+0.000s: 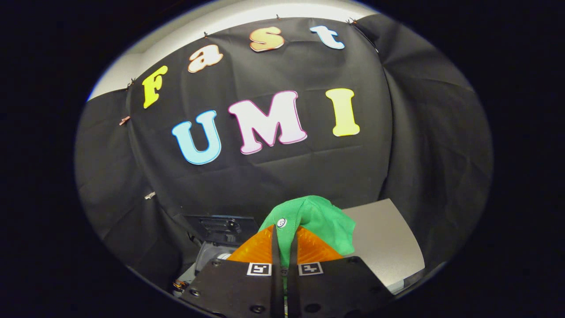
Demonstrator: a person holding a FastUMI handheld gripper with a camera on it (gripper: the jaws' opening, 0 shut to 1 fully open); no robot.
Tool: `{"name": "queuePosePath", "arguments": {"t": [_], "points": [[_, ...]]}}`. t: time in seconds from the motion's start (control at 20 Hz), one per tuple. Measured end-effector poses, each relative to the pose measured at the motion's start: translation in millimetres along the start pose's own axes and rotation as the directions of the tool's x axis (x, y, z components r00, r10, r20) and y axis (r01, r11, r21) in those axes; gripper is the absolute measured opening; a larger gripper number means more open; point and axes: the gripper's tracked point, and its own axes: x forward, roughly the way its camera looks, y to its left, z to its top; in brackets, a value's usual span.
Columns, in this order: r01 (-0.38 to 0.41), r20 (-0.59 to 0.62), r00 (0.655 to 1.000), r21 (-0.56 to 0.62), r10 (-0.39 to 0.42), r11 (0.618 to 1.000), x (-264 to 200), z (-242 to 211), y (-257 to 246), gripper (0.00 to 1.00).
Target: Put the clothes into the washing machine and then close the washing machine lid.
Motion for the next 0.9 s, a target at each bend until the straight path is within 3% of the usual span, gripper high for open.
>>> {"name": "queuePosePath", "arguments": {"t": [0.35, 0.65, 0.9], "points": [[-0.135, 0.012, 0.991, -0.055, 0.136, 0.989, -26, 15, 112, 0.07], [-0.223, -0.027, 0.975, -0.08, 0.222, 0.971, -19, -12, 204, 0.07], [-0.292, -0.09, 0.954, -0.065, 0.286, 0.954, 13, -59, 269, 0.07]]}}
